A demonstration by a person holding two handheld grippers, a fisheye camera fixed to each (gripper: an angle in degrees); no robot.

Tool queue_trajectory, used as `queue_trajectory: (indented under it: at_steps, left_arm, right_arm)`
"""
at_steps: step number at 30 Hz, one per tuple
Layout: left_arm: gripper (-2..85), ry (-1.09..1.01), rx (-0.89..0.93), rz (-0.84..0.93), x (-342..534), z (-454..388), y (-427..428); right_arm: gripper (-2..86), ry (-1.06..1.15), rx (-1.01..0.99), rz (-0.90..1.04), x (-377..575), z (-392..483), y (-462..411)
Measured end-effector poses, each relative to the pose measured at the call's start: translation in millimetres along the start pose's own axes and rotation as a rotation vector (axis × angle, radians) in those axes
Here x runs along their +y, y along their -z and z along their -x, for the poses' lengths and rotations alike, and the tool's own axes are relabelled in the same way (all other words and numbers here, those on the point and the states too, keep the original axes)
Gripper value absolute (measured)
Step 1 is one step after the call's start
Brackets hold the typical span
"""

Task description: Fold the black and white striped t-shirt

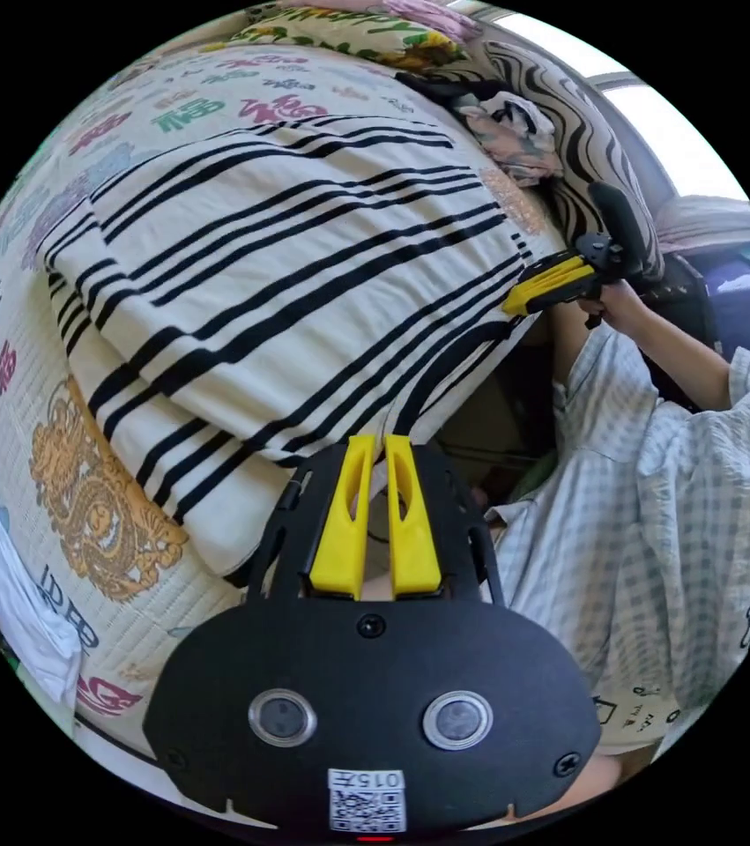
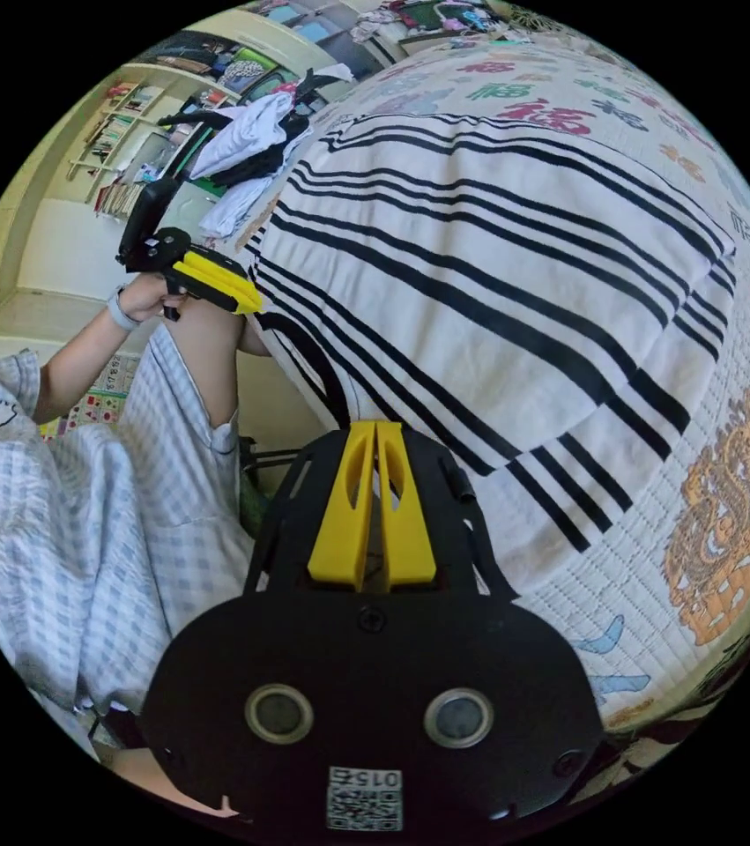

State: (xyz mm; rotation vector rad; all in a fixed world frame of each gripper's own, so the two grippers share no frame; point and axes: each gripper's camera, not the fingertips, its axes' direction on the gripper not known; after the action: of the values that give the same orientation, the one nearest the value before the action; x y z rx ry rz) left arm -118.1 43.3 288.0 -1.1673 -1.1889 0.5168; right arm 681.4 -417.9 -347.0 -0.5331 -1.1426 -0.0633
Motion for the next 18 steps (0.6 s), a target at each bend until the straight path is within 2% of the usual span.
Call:
queue_trajectory:
  at_steps: [2,3,4,6,9,13,16,18]
  left_arm:
    - [2.9,0.017,0.002,-0.036,5,8,18]
    - [3.9,0.048,-0.016,-0.109,8,18,38]
    - [4.4,0.072,-0.024,-0.159,9,26,51]
    - [7.5,0.217,-0.041,-0.366,8,67,101]
    - [10.1,0.410,-0.107,-0.510,-6,123,141]
    - [10.4,0.518,-0.106,-0.531,-36,165,157]
    - [8.0,0.573,-0.224,-0.413,-65,183,150]
    - [5.7,0.641,-0.158,-0.378,-68,208,142]
  right_arm:
    - [1.1,-0.018,-0.041,-0.020,5,-15,27]
    - [1.6,-0.032,-0.033,-0.047,5,-21,38]
    - [2.6,-0.078,-0.009,-0.129,6,-36,64]
    - [4.3,-0.173,0.008,-0.253,5,-68,104]
    - [6.9,-0.307,-0.007,-0.397,-7,-128,157]
    - [8.5,-0.476,-0.023,-0.434,-33,-198,193]
    - [8.2,-0.531,-0.082,-0.383,-52,-233,199]
    - [6.9,-0.554,-0.103,-0.351,-59,-250,201]
